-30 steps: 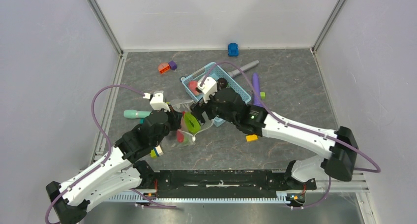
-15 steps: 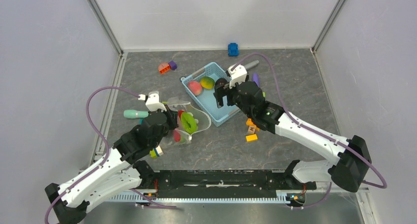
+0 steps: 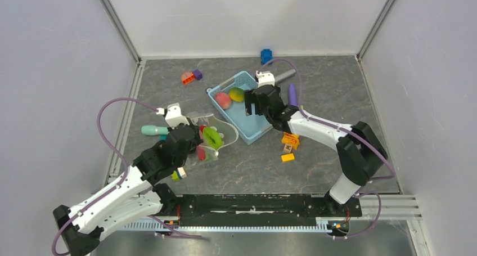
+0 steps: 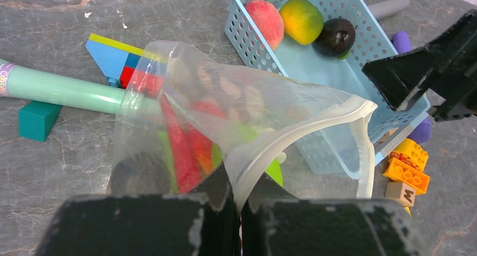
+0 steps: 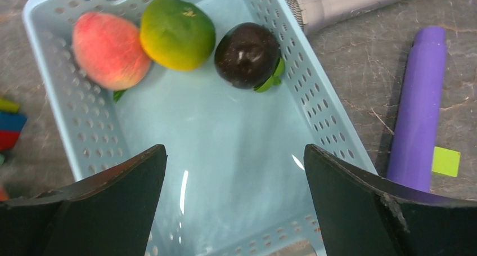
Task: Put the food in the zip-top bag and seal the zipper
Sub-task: Pick up the fake fruit from the bin.
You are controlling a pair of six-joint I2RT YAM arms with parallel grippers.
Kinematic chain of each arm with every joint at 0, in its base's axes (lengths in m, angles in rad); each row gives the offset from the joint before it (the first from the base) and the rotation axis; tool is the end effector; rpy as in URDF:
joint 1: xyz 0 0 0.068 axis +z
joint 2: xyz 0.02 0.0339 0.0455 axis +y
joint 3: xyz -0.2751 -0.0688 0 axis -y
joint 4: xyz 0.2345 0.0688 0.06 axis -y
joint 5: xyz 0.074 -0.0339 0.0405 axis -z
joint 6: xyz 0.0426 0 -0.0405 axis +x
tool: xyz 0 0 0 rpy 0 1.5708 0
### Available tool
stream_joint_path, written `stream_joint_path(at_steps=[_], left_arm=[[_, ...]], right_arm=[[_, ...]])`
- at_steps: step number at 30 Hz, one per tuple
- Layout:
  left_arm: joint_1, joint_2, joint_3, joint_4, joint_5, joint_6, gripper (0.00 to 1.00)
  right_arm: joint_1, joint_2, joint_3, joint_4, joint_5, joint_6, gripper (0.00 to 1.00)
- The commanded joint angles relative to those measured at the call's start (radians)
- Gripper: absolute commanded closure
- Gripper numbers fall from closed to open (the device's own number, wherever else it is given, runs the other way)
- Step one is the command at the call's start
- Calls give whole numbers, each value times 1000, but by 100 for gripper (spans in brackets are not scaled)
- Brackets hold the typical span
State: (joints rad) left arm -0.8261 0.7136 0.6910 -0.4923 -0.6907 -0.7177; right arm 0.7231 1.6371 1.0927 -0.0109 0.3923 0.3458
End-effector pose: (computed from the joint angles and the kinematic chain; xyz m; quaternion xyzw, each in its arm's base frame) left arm 0.1154 -0.0851 0.2956 -0.1263 0.8209 -0.1211 0.5436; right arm 0.2854 0.2301 0.2581 -0.0677 0.8597 0.0964 0.4971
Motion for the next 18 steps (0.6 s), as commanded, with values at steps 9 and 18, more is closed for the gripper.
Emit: stream_joint_path(at_steps=[9,18], left_arm=[[2,-41,4,23,-63,-26,95],[2,-83,-21,32,-62,-14,94]], right_arm=[[-46,157,15,286,144,325,2],[-66,286,72,330,149,380,6]])
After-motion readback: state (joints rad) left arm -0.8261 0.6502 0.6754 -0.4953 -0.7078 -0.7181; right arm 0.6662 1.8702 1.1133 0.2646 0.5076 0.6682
